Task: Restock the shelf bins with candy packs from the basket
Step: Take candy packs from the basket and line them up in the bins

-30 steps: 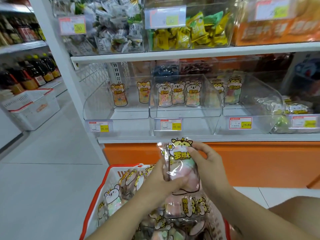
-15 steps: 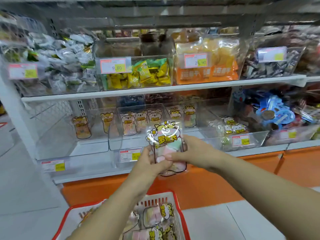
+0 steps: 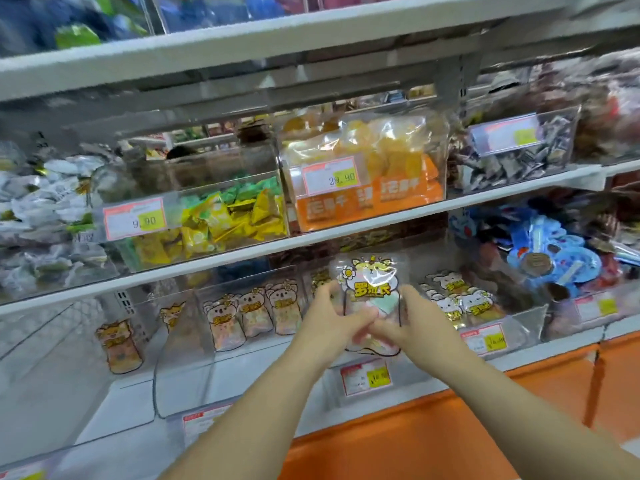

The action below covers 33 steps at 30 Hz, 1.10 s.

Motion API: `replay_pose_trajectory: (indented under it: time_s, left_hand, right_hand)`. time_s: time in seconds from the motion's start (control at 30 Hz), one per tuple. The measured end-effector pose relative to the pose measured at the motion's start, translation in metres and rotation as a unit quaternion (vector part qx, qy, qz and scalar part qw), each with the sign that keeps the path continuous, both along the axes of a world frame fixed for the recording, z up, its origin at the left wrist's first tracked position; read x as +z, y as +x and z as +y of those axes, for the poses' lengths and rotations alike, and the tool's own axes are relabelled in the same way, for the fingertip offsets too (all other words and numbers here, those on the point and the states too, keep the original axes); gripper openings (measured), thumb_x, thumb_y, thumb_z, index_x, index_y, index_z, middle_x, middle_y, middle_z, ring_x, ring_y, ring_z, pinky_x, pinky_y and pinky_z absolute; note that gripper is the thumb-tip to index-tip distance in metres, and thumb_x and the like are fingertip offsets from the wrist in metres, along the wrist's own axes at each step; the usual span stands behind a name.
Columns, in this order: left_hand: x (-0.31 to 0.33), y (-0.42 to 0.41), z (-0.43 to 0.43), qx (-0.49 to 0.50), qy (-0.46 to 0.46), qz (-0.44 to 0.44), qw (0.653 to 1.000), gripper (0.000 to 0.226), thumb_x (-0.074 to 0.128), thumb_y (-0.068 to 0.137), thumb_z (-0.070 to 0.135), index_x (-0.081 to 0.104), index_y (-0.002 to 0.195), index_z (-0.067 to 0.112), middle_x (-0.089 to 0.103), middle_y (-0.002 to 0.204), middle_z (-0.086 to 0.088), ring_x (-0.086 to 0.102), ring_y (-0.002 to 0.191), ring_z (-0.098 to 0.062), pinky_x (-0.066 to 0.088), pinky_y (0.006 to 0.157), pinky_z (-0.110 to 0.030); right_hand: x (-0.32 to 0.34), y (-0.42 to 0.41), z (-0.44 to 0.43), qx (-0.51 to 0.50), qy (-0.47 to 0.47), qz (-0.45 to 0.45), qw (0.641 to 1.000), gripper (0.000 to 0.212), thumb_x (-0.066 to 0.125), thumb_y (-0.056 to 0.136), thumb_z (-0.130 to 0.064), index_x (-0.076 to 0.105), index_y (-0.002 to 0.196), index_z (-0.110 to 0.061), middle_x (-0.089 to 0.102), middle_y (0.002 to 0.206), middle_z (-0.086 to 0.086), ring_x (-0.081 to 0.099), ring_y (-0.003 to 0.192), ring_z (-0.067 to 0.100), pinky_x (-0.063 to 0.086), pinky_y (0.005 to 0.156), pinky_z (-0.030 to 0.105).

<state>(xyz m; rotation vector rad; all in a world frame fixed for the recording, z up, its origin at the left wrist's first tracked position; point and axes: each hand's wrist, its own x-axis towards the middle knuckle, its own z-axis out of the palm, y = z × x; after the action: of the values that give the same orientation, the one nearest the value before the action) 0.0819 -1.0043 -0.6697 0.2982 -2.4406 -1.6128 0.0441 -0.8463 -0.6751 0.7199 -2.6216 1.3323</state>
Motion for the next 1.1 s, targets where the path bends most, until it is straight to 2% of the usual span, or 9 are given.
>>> replay_pose_trajectory:
  time_s: [0.17, 0.27, 0.37, 0.47, 0.57, 0.7, 0.87, 1.0, 1.1]
  left_hand:
    - [-0.030, -0.045, 0.022, 0.001, 0.056, -0.037, 0.998, 0.058, 0.082, 0.080, 0.019, 0.042, 0.118, 0.035, 0.062, 0.125, 0.006, 0.061, 0.105, -0.007, 0.048, 0.076, -0.014]
    - [-0.050, -0.069, 0.023, 0.042, 0.085, -0.041, 0.995, 0.045, 0.077, 0.086, 0.008, 0.043, 0.102, 0.034, 0.065, 0.106, 0.010, 0.059, 0.087, 0.002, 0.047, 0.061, -0.007]
    - [-0.068, -0.103, 0.009, 0.108, 0.119, -0.021, 0.987, 0.065, 0.084, 0.075, 0.005, 0.048, 0.127, 0.022, 0.069, 0.108, -0.002, 0.069, 0.091, -0.019, 0.059, 0.073, -0.030]
    - [-0.075, -0.134, -0.002, 0.148, 0.109, -0.045, 0.982, 0.079, 0.087, 0.063, 0.009, 0.047, 0.131, 0.009, 0.069, 0.109, -0.011, 0.068, 0.088, -0.026, 0.057, 0.084, -0.039]
    - [-0.082, -0.171, -0.013, 0.121, 0.076, -0.079, 0.987, 0.064, 0.087, 0.068, 0.018, 0.054, 0.122, 0.007, 0.069, 0.099, -0.015, 0.062, 0.069, -0.022, 0.050, 0.062, -0.031]
    - [-0.096, -0.215, -0.023, 0.137, 0.010, -0.095, 0.986, 0.062, 0.085, 0.064, 0.045, 0.064, 0.106, 0.005, 0.065, 0.087, -0.013, 0.060, 0.080, -0.025, 0.054, 0.078, -0.045]
    - [-0.100, -0.219, -0.025, 0.110, -0.125, -0.058, 0.984, 0.090, 0.068, 0.083, 0.051, 0.032, 0.150, 0.005, 0.051, 0.145, -0.018, 0.055, 0.128, -0.033, 0.046, 0.106, -0.040]
    - [-0.104, -0.215, -0.014, 0.138, -0.214, -0.015, 0.967, 0.101, 0.067, 0.095, 0.034, -0.008, 0.158, 0.007, 0.048, 0.144, -0.027, 0.056, 0.121, -0.041, 0.050, 0.099, -0.047]
    - [-0.103, -0.213, -0.014, 0.170, -0.342, -0.023, 0.924, 0.112, 0.068, 0.091, 0.046, -0.010, 0.156, -0.002, 0.023, 0.158, -0.027, 0.036, 0.140, -0.042, 0.039, 0.106, -0.046]
  right_hand:
    - [-0.029, -0.054, 0.013, -0.165, 0.322, 0.160, 0.919, 0.070, 0.062, 0.069, -0.077, 0.053, 0.119, -0.028, 0.061, 0.108, -0.003, 0.053, 0.108, 0.024, 0.037, 0.092, 0.039]
    - [-0.040, -0.076, 0.011, -0.146, 0.294, 0.192, 0.925, 0.083, 0.060, 0.060, -0.081, 0.065, 0.118, -0.021, 0.057, 0.116, 0.005, 0.051, 0.108, 0.030, 0.042, 0.093, 0.044]
    - [-0.034, -0.090, 0.007, -0.050, 0.254, 0.095, 0.961, 0.091, 0.058, 0.067, -0.081, 0.053, 0.134, -0.020, 0.041, 0.141, 0.002, 0.046, 0.124, 0.027, 0.046, 0.098, 0.043]
    - [-0.039, -0.104, 0.010, -0.027, 0.210, 0.062, 0.975, 0.070, 0.065, 0.083, -0.061, 0.050, 0.138, -0.021, 0.032, 0.146, -0.007, 0.051, 0.125, 0.020, 0.050, 0.094, 0.038]
    - [-0.046, -0.106, 0.006, -0.052, 0.199, 0.099, 0.974, 0.045, 0.063, 0.093, -0.038, 0.051, 0.133, -0.023, 0.030, 0.141, -0.007, 0.049, 0.121, 0.023, 0.052, 0.085, 0.038]
    - [-0.059, -0.110, -0.001, -0.067, 0.213, 0.135, 0.965, 0.037, 0.061, 0.094, -0.025, 0.052, 0.129, -0.025, 0.026, 0.141, -0.004, 0.037, 0.124, 0.025, 0.046, 0.073, 0.033]
    - [-0.070, -0.112, -0.002, -0.080, 0.204, 0.163, 0.962, 0.043, 0.062, 0.092, -0.019, 0.050, 0.133, -0.027, 0.026, 0.145, -0.003, 0.036, 0.125, 0.026, 0.052, 0.075, 0.035]
    - [-0.077, -0.114, -0.007, -0.100, 0.191, 0.184, 0.959, 0.043, 0.073, 0.080, -0.017, 0.060, 0.120, -0.027, 0.038, 0.139, -0.003, 0.046, 0.114, 0.026, 0.052, 0.064, 0.033]
    - [-0.078, -0.115, -0.007, -0.109, 0.190, 0.175, 0.960, 0.050, 0.089, 0.056, -0.018, 0.069, 0.100, -0.029, 0.053, 0.124, -0.002, 0.055, 0.095, 0.024, 0.045, 0.048, 0.028]
